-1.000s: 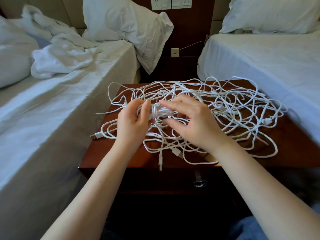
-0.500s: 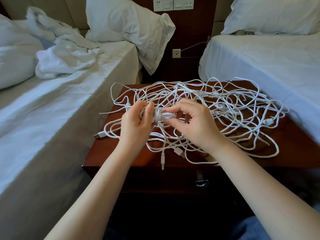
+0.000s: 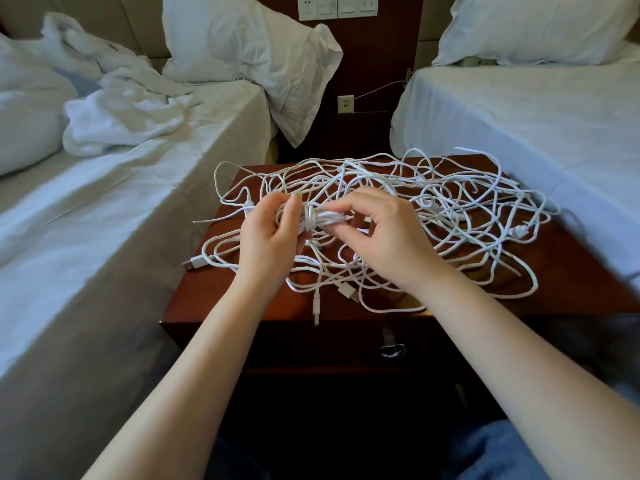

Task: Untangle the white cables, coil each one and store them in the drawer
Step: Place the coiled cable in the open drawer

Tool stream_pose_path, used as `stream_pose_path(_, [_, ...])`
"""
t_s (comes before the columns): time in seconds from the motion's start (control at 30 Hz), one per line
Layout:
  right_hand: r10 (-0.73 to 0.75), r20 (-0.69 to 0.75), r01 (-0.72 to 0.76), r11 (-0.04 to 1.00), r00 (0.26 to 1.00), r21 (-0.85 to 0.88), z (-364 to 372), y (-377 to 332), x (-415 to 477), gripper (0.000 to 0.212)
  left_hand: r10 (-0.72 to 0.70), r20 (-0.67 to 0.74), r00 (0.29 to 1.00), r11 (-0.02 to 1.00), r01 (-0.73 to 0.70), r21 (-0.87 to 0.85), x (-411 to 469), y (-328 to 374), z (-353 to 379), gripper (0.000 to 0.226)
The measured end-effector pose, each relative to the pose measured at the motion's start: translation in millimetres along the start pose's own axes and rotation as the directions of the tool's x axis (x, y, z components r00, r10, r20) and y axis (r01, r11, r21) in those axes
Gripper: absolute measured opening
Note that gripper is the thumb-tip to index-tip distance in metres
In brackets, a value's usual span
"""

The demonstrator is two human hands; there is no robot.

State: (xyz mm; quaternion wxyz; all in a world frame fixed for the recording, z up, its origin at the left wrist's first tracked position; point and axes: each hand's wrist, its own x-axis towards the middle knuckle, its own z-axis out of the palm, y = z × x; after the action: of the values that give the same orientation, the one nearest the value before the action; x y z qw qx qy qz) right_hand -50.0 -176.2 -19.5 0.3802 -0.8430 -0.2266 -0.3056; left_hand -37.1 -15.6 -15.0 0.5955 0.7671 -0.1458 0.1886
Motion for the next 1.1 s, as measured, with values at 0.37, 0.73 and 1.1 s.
stream_pose_path(0.37, [0.123, 0.175, -0.109, 0.99, 0.977, -0.088, -31, -18, -27, 0.043, -0.064, 0.063, 0.996, 0.996, 0.068, -0.059, -32, 10, -2, 0.024])
stream_pose_path(0.73, [0.362, -0.001, -0.362, 0.931, 0.932, 0.039, -29, -45, -83, 0.023, -0.115, 0.08, 0.99, 0.987, 0.123, -0.103, -71, 28, -3, 0.029])
stream_pose_path(1.1, [0.741, -0.001, -0.687, 0.621, 0.671, -0.378, -40, -46, -143, 0.019, -0.139, 0.139, 0.98, 0.982, 0.155, -0.109, -100, 31, -3, 0.026])
